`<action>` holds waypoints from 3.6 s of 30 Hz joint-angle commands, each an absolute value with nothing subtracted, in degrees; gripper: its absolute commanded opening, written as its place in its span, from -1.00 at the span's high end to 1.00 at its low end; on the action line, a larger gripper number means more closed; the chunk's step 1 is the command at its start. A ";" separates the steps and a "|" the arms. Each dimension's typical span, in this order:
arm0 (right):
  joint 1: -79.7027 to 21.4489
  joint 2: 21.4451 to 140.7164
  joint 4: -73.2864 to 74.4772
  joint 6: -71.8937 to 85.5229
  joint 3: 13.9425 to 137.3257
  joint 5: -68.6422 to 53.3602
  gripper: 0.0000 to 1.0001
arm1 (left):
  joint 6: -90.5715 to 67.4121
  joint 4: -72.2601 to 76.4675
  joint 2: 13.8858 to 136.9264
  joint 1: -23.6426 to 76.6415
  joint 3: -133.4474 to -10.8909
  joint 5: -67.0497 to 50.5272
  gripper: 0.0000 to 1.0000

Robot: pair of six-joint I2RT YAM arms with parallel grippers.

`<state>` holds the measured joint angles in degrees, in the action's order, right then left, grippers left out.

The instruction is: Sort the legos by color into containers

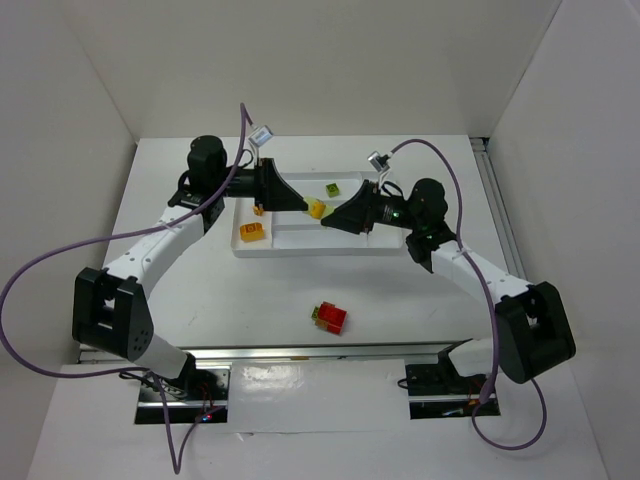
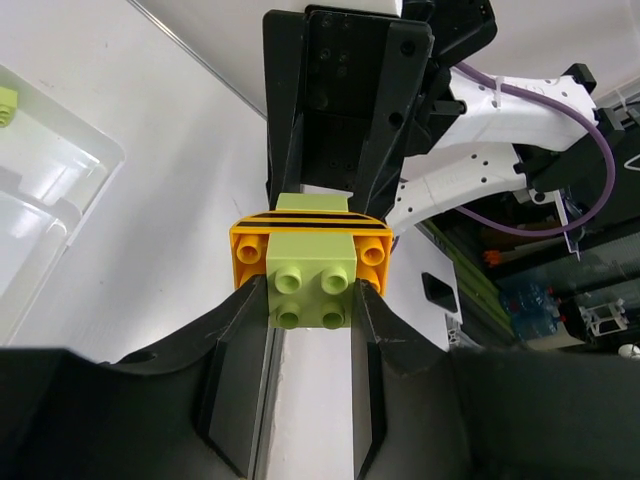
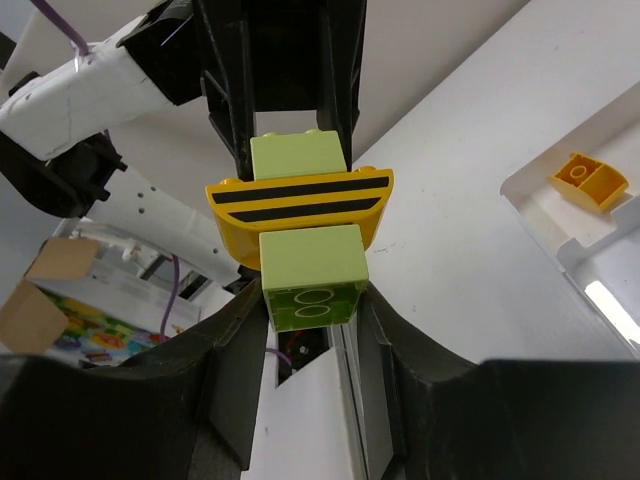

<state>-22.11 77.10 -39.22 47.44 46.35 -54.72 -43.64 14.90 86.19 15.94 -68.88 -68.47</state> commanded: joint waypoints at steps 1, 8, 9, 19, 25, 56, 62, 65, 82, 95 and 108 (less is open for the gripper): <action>-22.50 77.08 -36.77 43.52 48.87 -52.21 0.53 | -42.89 15.82 85.43 15.64 -69.08 -69.18 1.00; -20.22 74.71 -26.11 39.46 47.55 -46.33 0.67 | -42.80 14.41 85.96 13.62 -69.61 -67.51 1.00; -20.21 74.18 -23.58 37.98 47.55 -45.62 0.67 | -42.80 13.89 85.96 13.62 -69.61 -67.50 1.00; -19.69 74.70 -5.39 28.75 52.37 -28.72 0.64 | -38.85 7.75 87.10 11.95 -69.08 -61.80 1.00; -19.69 83.39 18.61 30.67 64.59 9.52 0.62 | -32.79 -7.71 88.24 13.78 -73.21 -45.65 1.00; -19.69 78.83 -0.34 31.71 61.87 -27.91 -0.72 | -31.90 -15.91 89.82 20.13 -76.20 -26.63 1.00; -24.25 84.98 -4.66 33.84 64.50 -37.00 -0.75 | -31.38 -16.44 89.82 20.65 -76.20 -25.49 1.00; -26.18 86.84 -4.66 33.84 65.74 -37.00 -0.75 | -31.38 -16.96 89.12 20.65 -76.20 -24.87 1.00; -27.51 93.43 -8.53 35.60 68.38 -36.47 -0.19 | -30.85 -16.96 88.07 20.65 -76.20 -25.40 1.00; -27.51 93.87 -12.74 37.44 66.01 -37.00 0.53 | -30.32 -16.96 87.02 20.65 -76.20 -25.93 1.00; -26.28 94.39 -9.84 36.39 62.84 -30.67 0.71 | -29.79 -18.72 85.78 16.96 -76.82 -29.69 1.00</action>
<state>-26.59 94.50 -8.05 37.60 62.98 -32.69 -30.20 -19.22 88.44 17.91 -74.22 -26.55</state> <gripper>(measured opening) 0.306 0.445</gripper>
